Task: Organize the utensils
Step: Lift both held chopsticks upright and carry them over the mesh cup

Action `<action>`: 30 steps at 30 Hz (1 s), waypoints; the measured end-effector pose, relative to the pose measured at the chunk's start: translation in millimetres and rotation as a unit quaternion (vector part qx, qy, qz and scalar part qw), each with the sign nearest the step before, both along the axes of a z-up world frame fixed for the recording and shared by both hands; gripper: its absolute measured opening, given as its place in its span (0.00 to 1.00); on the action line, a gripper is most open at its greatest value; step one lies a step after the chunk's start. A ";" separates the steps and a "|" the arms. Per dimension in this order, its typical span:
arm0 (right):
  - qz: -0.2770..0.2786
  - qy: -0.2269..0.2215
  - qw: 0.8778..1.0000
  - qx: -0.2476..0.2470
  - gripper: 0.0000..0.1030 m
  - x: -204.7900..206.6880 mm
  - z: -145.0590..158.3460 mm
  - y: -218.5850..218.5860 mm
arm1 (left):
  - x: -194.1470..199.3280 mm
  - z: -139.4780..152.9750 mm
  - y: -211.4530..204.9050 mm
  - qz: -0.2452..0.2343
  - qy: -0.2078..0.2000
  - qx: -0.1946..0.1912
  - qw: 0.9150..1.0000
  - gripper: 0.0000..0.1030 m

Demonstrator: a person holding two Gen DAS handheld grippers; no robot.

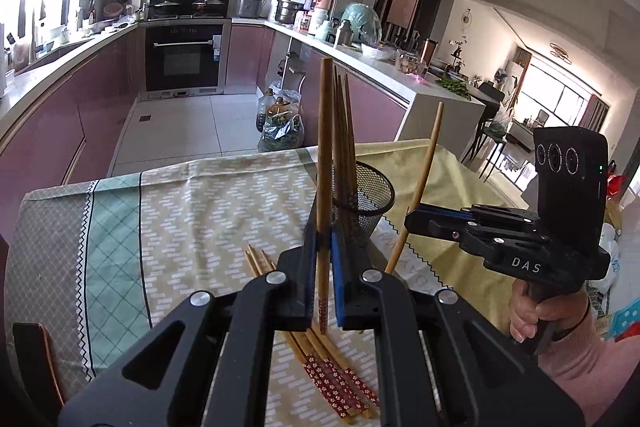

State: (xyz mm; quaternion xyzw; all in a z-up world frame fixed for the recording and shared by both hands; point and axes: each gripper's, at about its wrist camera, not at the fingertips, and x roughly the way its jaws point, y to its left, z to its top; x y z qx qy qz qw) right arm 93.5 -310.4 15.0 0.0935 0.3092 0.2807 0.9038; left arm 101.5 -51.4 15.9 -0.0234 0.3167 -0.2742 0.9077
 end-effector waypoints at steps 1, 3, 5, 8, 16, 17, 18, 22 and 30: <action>-0.003 -0.005 1.000 0.002 0.06 1.6 3.6 -2.9 | 1.0 2.9 -1.0 -0.001 -0.003 -0.003 1.000 0.07; -0.006 -0.014 1.000 0.005 0.06 4.0 10.3 -7.7 | 3.7 9.8 -3.6 -0.002 -0.010 -0.009 1.000 0.07; -0.011 -0.027 1.000 0.004 0.06 4.9 19.5 -11.9 | 7.1 17.7 -6.3 -0.006 -0.018 -0.020 1.000 0.07; -0.018 -0.048 0.999 0.002 0.06 6.8 33.6 -18.3 | 13.0 28.6 -12.1 -0.009 -0.028 -0.028 0.999 0.07; -0.038 -0.092 0.995 0.001 0.06 19.1 66.7 -31.5 | 25.7 63.1 -29.1 -0.018 -0.066 -0.046 0.997 0.07; -0.040 -0.095 0.995 0.001 0.06 20.7 69.9 -32.5 | 26.4 66.6 -31.8 -0.020 -0.070 -0.047 0.996 0.07; -0.042 -0.098 0.994 0.001 0.06 21.7 72.3 -33.5 | 27.5 69.3 -34.5 -0.022 -0.073 -0.047 0.996 0.07; -0.056 -0.114 0.992 -0.010 0.06 30.3 78.0 -34.0 | 32.8 76.3 -47.2 -0.024 -0.087 -0.036 0.995 0.07; -0.064 -0.095 0.993 -0.029 0.05 52.2 59.6 -29.3 | 53.5 51.5 -74.2 -0.025 -0.054 0.019 0.998 0.07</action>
